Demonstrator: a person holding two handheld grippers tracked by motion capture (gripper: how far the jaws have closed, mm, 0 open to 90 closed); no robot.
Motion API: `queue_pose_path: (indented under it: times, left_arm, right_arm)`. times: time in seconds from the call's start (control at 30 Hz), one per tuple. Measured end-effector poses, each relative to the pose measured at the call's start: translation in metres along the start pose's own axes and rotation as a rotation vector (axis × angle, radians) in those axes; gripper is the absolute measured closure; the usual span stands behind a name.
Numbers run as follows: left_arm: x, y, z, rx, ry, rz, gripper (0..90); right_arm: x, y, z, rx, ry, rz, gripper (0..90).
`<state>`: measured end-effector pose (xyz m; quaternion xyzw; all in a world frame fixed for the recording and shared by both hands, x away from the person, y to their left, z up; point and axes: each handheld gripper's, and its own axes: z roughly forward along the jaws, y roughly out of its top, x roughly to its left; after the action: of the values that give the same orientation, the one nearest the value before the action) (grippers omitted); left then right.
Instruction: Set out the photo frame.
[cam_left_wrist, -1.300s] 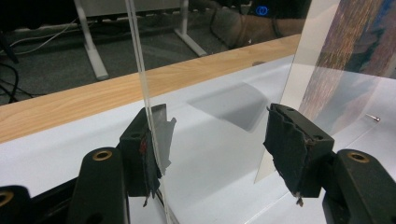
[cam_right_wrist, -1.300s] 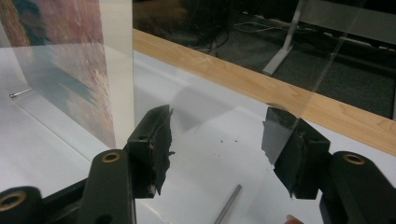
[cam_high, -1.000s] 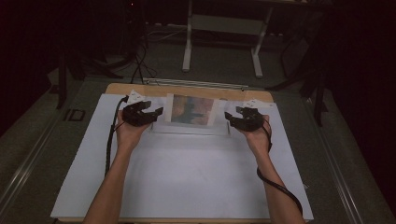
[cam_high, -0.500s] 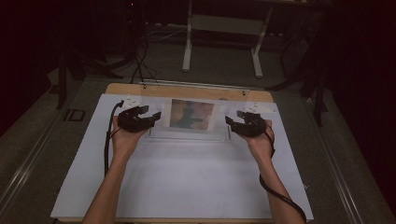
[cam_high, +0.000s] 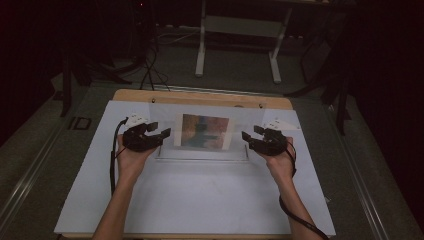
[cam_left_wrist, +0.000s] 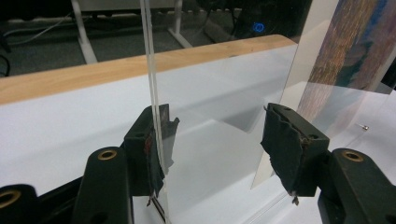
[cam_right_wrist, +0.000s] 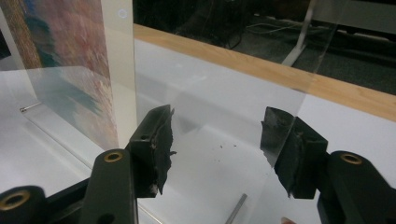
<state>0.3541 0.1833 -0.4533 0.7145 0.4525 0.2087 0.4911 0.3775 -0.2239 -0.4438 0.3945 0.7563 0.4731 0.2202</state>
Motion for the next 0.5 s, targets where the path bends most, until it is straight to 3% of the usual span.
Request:
queue_pose_path:
  times: [0.33, 0.5]
  left_arm:
    - [-0.004, -0.010, -0.006, 0.013, -0.017, -0.028, 41.5]
    - [-0.004, -0.011, -0.006, 0.017, -0.012, -0.019, 41.5]
  right_arm:
    - [0.006, -0.005, -0.010, -0.010, 0.009, 0.001, 43.4]
    - [0.005, -0.011, -0.009, -0.005, 0.019, 0.022, 44.1]
